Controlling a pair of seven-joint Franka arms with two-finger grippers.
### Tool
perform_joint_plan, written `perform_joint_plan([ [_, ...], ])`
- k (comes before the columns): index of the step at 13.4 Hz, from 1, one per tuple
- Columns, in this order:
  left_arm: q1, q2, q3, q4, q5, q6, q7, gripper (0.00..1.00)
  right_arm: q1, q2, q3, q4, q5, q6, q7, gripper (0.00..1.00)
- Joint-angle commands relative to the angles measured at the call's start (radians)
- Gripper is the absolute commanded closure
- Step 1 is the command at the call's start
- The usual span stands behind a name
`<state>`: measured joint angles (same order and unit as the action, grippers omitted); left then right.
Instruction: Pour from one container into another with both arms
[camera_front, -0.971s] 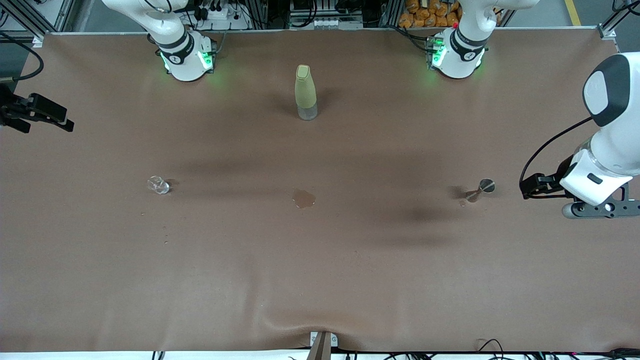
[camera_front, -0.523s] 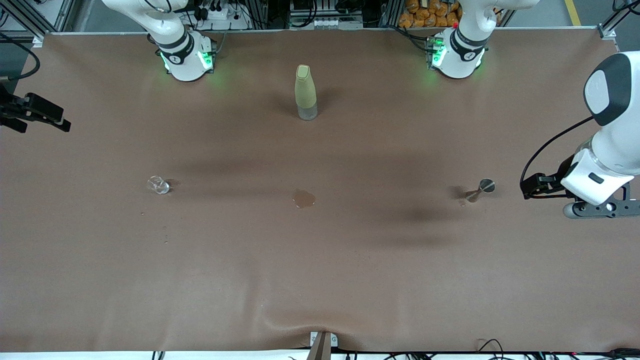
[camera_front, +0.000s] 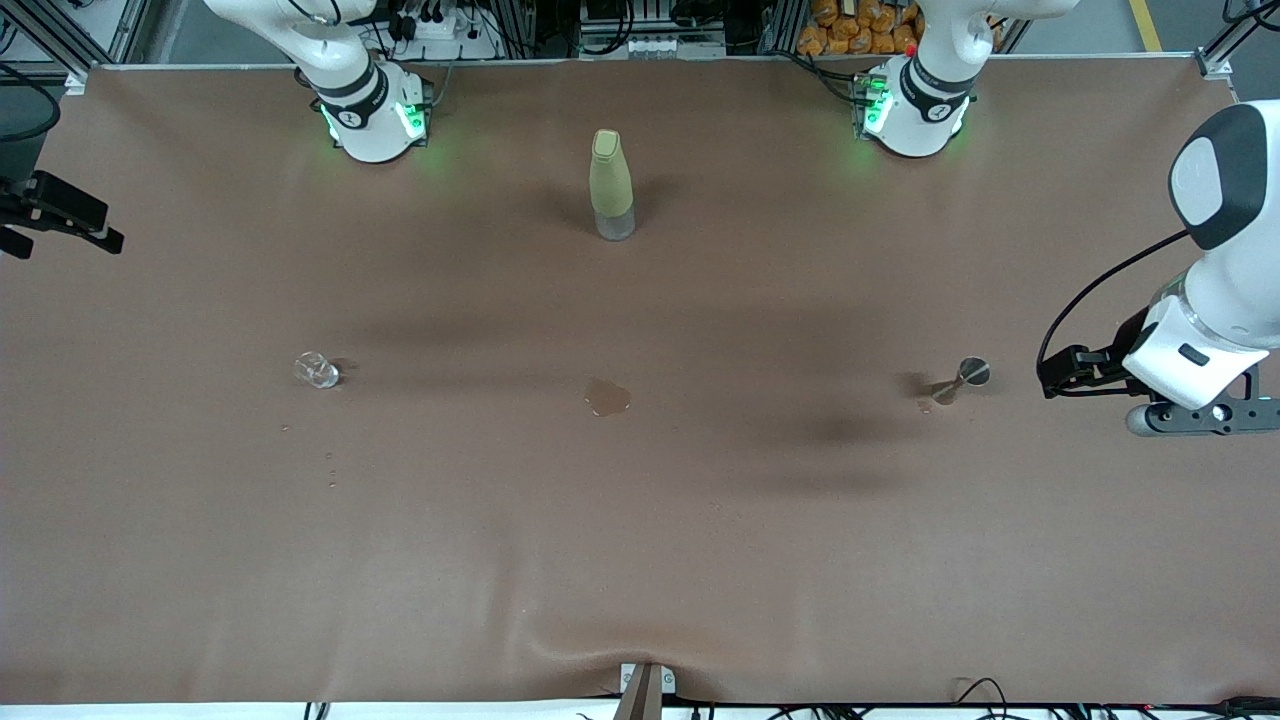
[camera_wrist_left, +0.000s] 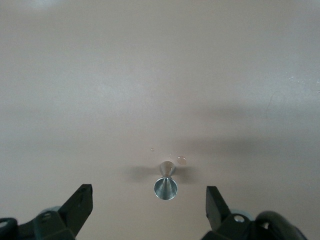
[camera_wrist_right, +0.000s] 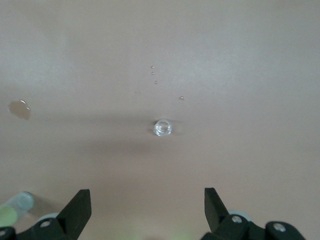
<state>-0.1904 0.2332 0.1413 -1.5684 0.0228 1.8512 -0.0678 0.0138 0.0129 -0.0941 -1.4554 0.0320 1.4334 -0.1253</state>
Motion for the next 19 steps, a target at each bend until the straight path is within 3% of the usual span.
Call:
perform_joint_plan([
  [1, 0.000, -0.022, -0.002, -0.005, -0.011, -0.009, -0.012, 0.00, -0.008, 0.012, 0.007, 0.021, -0.030, -0.013, -0.043, 0.00],
  [19, -0.001, -0.022, -0.002, -0.004, -0.009, -0.010, -0.010, 0.00, -0.011, 0.038, 0.005, 0.024, -0.030, 0.016, -0.011, 0.00],
])
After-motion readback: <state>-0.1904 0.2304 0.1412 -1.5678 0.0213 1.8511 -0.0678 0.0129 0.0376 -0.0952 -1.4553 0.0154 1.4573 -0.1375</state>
